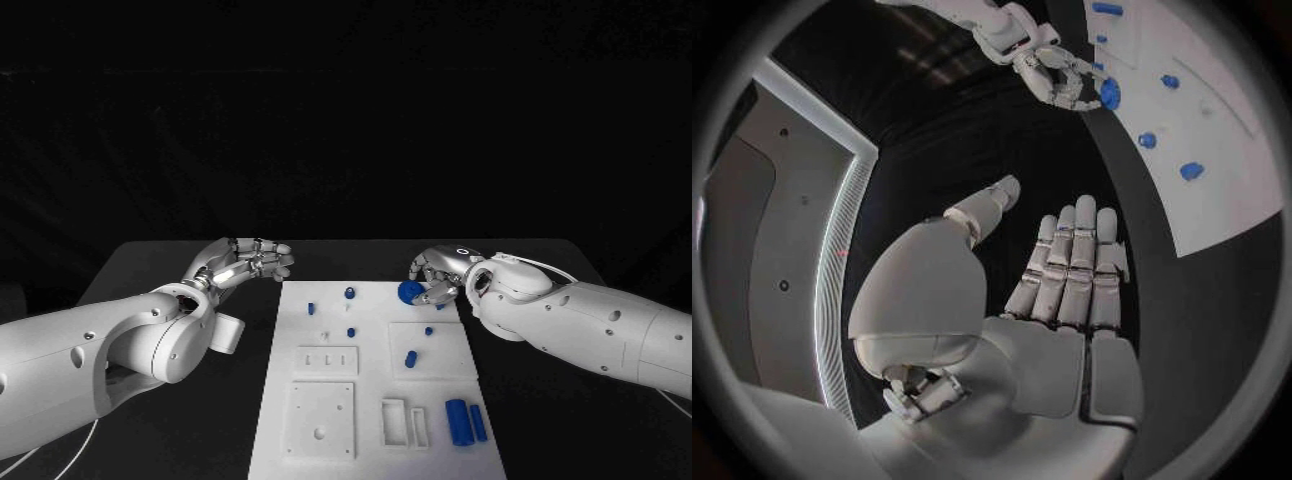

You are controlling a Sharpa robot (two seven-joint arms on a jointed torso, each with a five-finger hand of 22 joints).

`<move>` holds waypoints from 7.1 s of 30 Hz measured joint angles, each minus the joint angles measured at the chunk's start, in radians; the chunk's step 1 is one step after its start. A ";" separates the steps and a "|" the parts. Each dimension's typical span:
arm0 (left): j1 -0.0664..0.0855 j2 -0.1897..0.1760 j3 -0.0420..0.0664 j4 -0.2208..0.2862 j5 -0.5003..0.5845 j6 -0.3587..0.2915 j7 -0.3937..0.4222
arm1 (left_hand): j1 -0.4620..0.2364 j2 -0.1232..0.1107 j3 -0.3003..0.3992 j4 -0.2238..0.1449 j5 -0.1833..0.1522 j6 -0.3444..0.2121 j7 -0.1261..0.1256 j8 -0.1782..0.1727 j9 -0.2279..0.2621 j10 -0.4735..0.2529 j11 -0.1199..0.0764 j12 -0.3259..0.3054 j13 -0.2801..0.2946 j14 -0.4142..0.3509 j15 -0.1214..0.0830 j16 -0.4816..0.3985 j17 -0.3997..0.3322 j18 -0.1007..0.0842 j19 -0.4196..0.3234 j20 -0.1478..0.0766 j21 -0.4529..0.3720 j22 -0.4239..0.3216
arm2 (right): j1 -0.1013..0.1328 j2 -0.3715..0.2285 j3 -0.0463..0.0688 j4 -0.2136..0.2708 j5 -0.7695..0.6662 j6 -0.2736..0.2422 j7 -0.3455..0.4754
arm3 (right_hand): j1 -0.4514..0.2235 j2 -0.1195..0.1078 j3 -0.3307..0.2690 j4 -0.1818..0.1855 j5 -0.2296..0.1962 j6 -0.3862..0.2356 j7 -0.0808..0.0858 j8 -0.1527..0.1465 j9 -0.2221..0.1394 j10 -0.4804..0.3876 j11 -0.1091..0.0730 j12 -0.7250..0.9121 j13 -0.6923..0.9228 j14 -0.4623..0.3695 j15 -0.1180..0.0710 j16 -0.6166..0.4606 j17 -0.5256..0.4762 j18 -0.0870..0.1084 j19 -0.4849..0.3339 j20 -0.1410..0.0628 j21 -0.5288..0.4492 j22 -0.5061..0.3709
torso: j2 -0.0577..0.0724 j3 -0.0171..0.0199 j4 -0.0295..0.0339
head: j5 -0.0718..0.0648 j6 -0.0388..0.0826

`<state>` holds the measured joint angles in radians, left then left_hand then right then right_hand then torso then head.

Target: Assemble the parts on the task board

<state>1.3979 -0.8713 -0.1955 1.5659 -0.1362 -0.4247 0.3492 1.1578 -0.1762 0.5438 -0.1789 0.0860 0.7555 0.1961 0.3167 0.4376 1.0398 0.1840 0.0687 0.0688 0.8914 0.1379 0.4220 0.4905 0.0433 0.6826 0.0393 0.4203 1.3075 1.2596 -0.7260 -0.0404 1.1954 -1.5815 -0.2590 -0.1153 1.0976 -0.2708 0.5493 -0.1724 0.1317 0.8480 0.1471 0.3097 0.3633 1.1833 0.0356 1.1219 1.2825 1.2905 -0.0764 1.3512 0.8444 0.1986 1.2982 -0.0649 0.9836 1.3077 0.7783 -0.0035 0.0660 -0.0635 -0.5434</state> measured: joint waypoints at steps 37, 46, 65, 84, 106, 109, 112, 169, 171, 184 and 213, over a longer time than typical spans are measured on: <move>0.000 -0.002 0.000 0.001 -0.001 0.001 -0.001 | 0.000 0.000 0.000 0.000 0.000 0.000 0.000 0.000 -0.001 -0.004 0.004 0.000 0.000 0.000 0.000 0.000 0.000 0.000 0.000 0.000 0.000 0.000 | -0.012 0.022 0.004 -0.041 -0.016 0.027 0.023 | 0.024 0.036 0.180 0.069 -0.079 0.020 -0.006 0.012 0.007 0.012 -0.005 0.027 0.006 0.000 0.000 0.000 0.031 -0.006 -0.009 -0.009 0.037 0.000 | -0.001 -0.0001 -0.0015 | 0.006 -0.012; 0.000 -0.003 0.000 0.001 -0.002 0.001 -0.002 | 0.000 0.000 0.000 0.000 0.000 0.000 0.000 0.000 -0.001 -0.004 0.004 0.000 0.000 0.000 0.000 0.000 0.000 0.000 0.000 0.000 0.000 0.000 | -0.017 0.021 0.003 -0.032 -0.085 0.015 0.023 | 0.046 0.032 0.211 0.037 -0.081 0.035 -0.021 0.015 0.008 0.019 -0.013 0.039 0.005 -0.001 -0.001 -0.004 0.037 -0.006 -0.014 -0.007 0.042 0.000 | -0.002 -0.0002 -0.0020 | 0.007 -0.012; 0.000 -0.005 0.000 0.002 -0.004 0.001 -0.002 | 0.000 0.000 0.000 0.000 0.000 0.000 0.000 0.000 -0.001 -0.004 0.004 0.000 0.000 0.000 0.000 0.000 0.000 0.000 0.000 0.000 0.000 0.000 | -0.027 0.017 -0.004 0.018 -0.159 -0.027 -0.009 | 0.018 0.039 0.250 0.065 -0.039 0.054 -0.039 0.032 0.008 0.030 -0.023 0.040 -0.001 0.004 -0.018 -0.012 0.048 -0.007 -0.016 -0.005 0.052 0.000 | -0.002 -0.0019 -0.0012 | 0.006 -0.006; 0.000 -0.003 0.000 0.002 -0.004 0.001 -0.003 | 0.000 0.000 0.000 0.000 0.000 0.000 0.000 0.000 -0.001 -0.004 0.004 0.000 0.000 0.000 0.000 0.000 0.000 0.000 -0.004 0.004 0.000 0.000 | -0.001 0.088 -0.004 0.178 -0.326 -0.103 -0.130 | 0.016 -0.001 0.279 0.100 -0.075 0.066 -0.049 0.051 0.009 0.043 -0.036 0.047 -0.004 0.010 -0.026 -0.021 0.056 -0.006 -0.012 -0.008 0.060 0.000 | -0.002 -0.0022 -0.0010 | 0.026 0.005; 0.000 -0.001 0.000 0.005 -0.004 0.001 -0.004 | 0.000 0.000 0.000 0.000 0.000 0.000 0.000 0.000 0.000 -0.004 0.004 0.000 0.000 0.000 0.000 0.000 0.000 0.000 -0.004 0.004 0.000 0.000 | -0.026 0.208 -0.045 0.109 -0.393 -0.107 -0.151 | 0.019 -0.006 0.282 0.103 -0.078 0.068 -0.051 0.050 0.014 0.043 -0.036 0.046 -0.007 0.011 -0.025 -0.021 0.057 -0.006 -0.010 -0.006 0.060 0.000 | 0.000 -0.0019 0.0015 | 0.041 0.000; 0.000 -0.001 0.000 0.005 -0.004 0.001 -0.004 | 0.000 0.000 0.000 0.000 0.000 0.000 0.000 0.000 0.000 -0.004 0.004 0.000 0.000 0.000 0.000 0.000 0.000 0.000 -0.004 0.004 0.000 0.000 | -0.027 0.212 -0.046 0.101 -0.394 -0.105 -0.151 | 0.019 -0.006 0.282 0.103 -0.078 0.069 -0.052 0.049 0.014 0.043 -0.036 0.046 -0.008 0.012 -0.024 -0.021 0.057 -0.006 -0.008 -0.005 0.060 0.000 | 0.000 -0.0013 0.0013 | 0.044 -0.002; 0.000 -0.001 0.000 0.005 -0.004 0.001 -0.004 | 0.000 0.000 0.000 0.000 0.000 0.000 0.000 0.000 0.000 -0.004 0.004 0.000 0.000 0.000 0.000 0.000 0.000 0.000 -0.004 0.004 0.000 0.000 | -0.027 0.213 -0.048 0.095 -0.395 -0.104 -0.151 | 0.019 -0.006 0.282 0.102 -0.078 0.069 -0.052 0.049 0.015 0.043 -0.036 0.046 -0.008 0.012 -0.024 -0.021 0.057 -0.006 -0.008 -0.005 0.060 0.000 | 0.000 -0.0007 0.0004 | 0.046 -0.004; 0.000 0.001 0.000 0.003 -0.004 0.001 -0.005 | 0.000 0.000 0.000 0.000 0.000 0.000 0.000 0.000 0.000 -0.004 0.004 0.000 0.000 0.000 0.000 -0.004 0.001 0.000 -0.004 0.004 0.000 0.000 | -0.027 0.224 -0.059 0.051 -0.333 -0.077 -0.153 | 0.049 -0.023 0.245 0.042 0.104 -0.025 -0.024 -0.026 0.003 0.010 -0.018 0.004 -0.048 0.010 -0.018 -0.037 0.068 -0.006 -0.009 -0.001 0.068 0.000 | -0.002 0.0000 -0.0027 | 0.049 -0.007; 0.000 0.001 0.000 0.003 -0.004 0.001 -0.005 | 0.000 0.000 0.000 0.000 0.000 0.000 0.000 0.000 0.000 -0.004 0.004 0.000 0.000 0.000 0.000 -0.004 0.001 0.000 -0.004 0.004 0.000 0.000 | -0.027 0.222 -0.059 0.051 -0.326 -0.075 -0.152 | 0.056 -0.007 0.272 0.037 0.259 -0.030 -0.030 -0.024 0.007 0.010 -0.018 0.004 -0.047 0.011 -0.012 -0.037 0.071 -0.006 -0.009 -0.001 0.070 0.000 | -0.002 0.0004 -0.0031 | 0.050 -0.007; 0.000 0.000 0.000 0.002 -0.004 0.001 -0.005 | -0.004 -0.004 0.003 0.003 0.000 0.000 0.000 0.000 0.000 -0.004 0.004 0.000 0.000 0.000 0.000 -0.004 0.001 0.000 -0.004 0.004 0.000 0.000 | -0.025 0.210 -0.057 0.053 -0.286 -0.065 -0.143 | -0.058 0.139 0.404 -0.029 0.395 -0.025 -0.024 -0.008 0.015 0.012 -0.020 0.016 -0.045 0.014 -0.015 -0.041 0.080 0.001 -0.014 0.004 0.084 0.000 | -0.001 0.0007 -0.0032 | 0.049 -0.010; 0.000 -0.006 0.000 0.002 -0.005 0.001 -0.005 | -0.004 -0.004 0.003 0.003 0.000 0.000 0.000 0.000 0.000 -0.004 0.004 0.000 0.000 0.000 0.000 -0.004 0.001 0.000 -0.004 0.004 0.000 0.000 | -0.028 0.100 -0.050 0.122 -0.260 -0.108 -0.141 | -0.094 0.159 0.452 -0.051 0.379 -0.017 -0.024 0.000 0.019 0.012 -0.020 0.017 -0.044 0.014 -0.015 -0.044 0.084 0.003 -0.012 0.006 0.085 0.000 | -0.001 0.0009 -0.0038 | 0.046 -0.009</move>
<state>1.3979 -0.8775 -0.1955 1.5678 -0.1407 -0.4236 0.3439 1.1538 -0.1803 0.5466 -0.1761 0.0860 0.7555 0.1961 0.3167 0.4372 1.0362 0.1876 0.0687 0.0688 0.8914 0.1379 0.4181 0.4911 0.0433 0.6791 0.0428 0.4203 1.3073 1.2315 -0.6263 -0.0905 1.3176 -1.8418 -0.3668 -0.2565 1.0040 -0.1120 1.0010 -0.2232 0.5106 0.8315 0.1235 0.3097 0.3823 1.1956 0.0157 1.1386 1.2380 1.3042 -0.0911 1.3069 0.9285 0.2015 1.2859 -0.0588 1.0685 1.3080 0.7769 -0.0026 0.0621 -0.0170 -0.5522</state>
